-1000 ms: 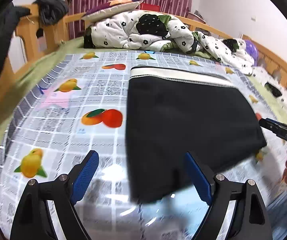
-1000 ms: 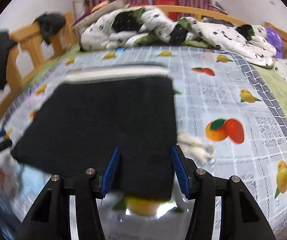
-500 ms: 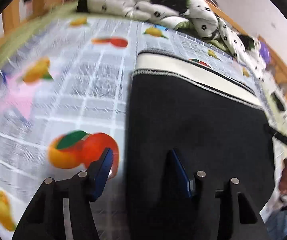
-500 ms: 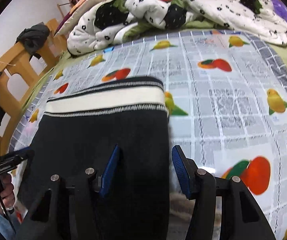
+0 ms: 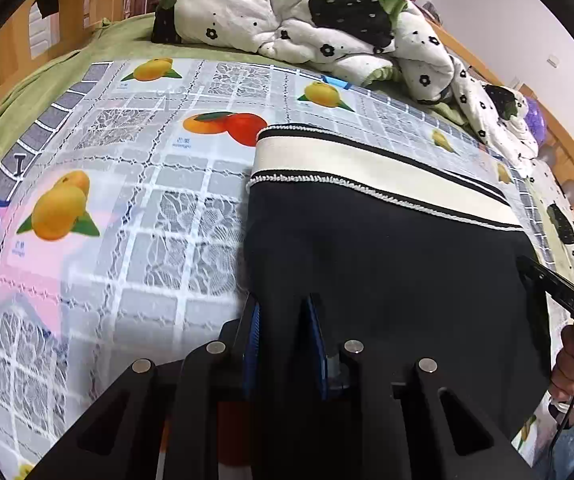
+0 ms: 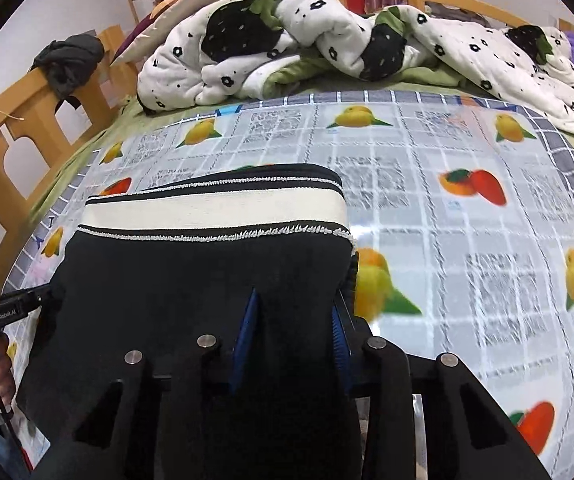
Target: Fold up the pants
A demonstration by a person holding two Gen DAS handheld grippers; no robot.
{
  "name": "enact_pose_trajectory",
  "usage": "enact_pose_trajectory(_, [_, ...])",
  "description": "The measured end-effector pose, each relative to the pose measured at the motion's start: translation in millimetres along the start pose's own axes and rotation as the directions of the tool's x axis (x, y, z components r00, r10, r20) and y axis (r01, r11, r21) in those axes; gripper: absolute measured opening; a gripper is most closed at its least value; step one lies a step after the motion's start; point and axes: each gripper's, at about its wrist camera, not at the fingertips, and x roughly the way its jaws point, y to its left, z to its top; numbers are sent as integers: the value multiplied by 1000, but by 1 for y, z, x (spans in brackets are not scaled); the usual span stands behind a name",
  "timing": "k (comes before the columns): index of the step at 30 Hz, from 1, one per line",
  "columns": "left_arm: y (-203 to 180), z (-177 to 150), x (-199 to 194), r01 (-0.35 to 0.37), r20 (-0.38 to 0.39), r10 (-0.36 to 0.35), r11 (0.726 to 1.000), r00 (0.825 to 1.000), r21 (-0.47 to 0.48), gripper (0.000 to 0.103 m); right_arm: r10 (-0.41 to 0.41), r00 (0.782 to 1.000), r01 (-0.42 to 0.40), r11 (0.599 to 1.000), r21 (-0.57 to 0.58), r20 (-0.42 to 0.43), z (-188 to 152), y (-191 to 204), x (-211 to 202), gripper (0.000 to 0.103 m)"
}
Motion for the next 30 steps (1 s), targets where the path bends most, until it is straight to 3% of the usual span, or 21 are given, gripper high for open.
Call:
enact_pose_trajectory(3, [-3, -3, -7, -47, 9, 47, 999, 999, -3, 32, -23, 1000, 23, 999, -44, 18, -2, 0, -5, 42])
enact_pose_trajectory(6, [-15, -7, -18, -97, 52, 93, 993, 994, 70, 32, -70, 993, 78, 994, -76, 98, -5, 1, -27, 42])
enact_pose_trajectory(9, [-27, -10, -23, -110, 70, 103, 989, 992, 101, 32, -24, 991, 37, 995, -94, 130, -10, 7, -37, 42])
enact_pose_trajectory(14, [-39, -22, -18, -113, 37, 110, 987, 993, 118, 33, -82, 994, 94, 980, -177, 75, -25, 29, -19, 41])
enact_pose_trajectory(16, [-43, -29, -17, -107, 24, 105, 986, 994, 131, 51, -108, 989, 126, 974, -190, 100, -32, 34, -18, 41])
enact_pose_trajectory(18, [-49, -38, -21, -115, 38, 111, 981, 993, 155, 59, -101, 991, 114, 981, -155, 85, -36, 31, -22, 41])
enact_pose_trajectory(21, [-59, -51, -28, -134, 42, 128, 972, 991, 194, 59, -85, 995, 90, 992, -88, 55, -41, 24, -32, 42])
enact_pose_trajectory(24, [-65, -62, -39, -139, 43, 133, 971, 990, 194, 59, -104, 994, 107, 988, -109, 39, -51, 28, -43, 42])
enact_pose_trajectory(30, [-79, -79, -76, -98, 69, 91, 989, 993, 108, 59, -142, 990, 140, 981, -137, -1, -73, 35, -66, 41])
